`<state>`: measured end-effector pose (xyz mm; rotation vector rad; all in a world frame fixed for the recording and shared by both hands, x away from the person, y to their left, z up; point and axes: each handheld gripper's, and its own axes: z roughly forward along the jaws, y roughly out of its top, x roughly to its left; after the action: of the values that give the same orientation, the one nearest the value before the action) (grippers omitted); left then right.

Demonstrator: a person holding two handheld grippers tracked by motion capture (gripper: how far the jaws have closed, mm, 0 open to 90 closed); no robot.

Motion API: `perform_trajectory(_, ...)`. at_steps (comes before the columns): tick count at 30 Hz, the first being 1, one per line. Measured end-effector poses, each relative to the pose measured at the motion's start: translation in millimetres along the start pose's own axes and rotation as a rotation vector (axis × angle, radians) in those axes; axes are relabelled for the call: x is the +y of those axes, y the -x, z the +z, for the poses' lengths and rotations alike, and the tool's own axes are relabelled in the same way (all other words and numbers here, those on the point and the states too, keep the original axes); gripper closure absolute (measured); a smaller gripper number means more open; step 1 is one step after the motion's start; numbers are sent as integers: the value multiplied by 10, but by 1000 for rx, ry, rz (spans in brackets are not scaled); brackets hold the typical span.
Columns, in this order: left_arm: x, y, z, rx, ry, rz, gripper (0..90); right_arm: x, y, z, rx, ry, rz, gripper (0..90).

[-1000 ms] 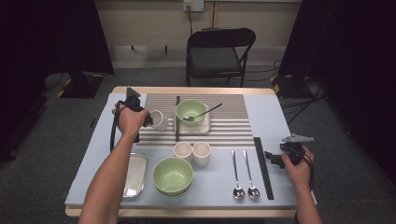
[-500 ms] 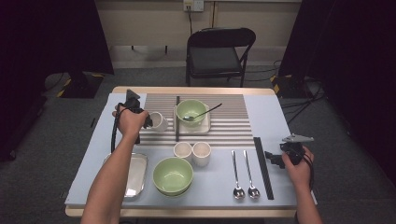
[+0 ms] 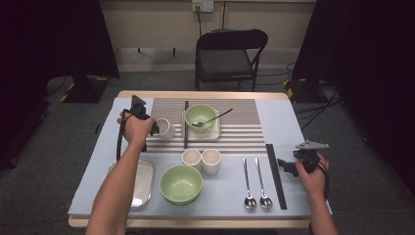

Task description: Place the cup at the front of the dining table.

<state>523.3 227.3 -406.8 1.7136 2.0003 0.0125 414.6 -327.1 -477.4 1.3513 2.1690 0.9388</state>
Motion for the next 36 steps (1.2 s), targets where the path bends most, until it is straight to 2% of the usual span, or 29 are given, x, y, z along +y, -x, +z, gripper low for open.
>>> perform_trajectory(8, -4, 16, 11, 4, 8, -13, 834, 0, -1, 0, 0, 0, 0, 197)
perform_trajectory(19, -7, 14, 11, 12, 7, 0, 833, 0, -1, 0, 0, 0, 0, 197)
perform_trajectory(23, -15, 30, 17, 17, 8, -10, 833, 0, -2, -1, 0, -2, 4, 197)
perform_trajectory(36, -12, 23, 14, 16, 8, -2, 832, 1, -1, 0, 0, -1, 1, 197)
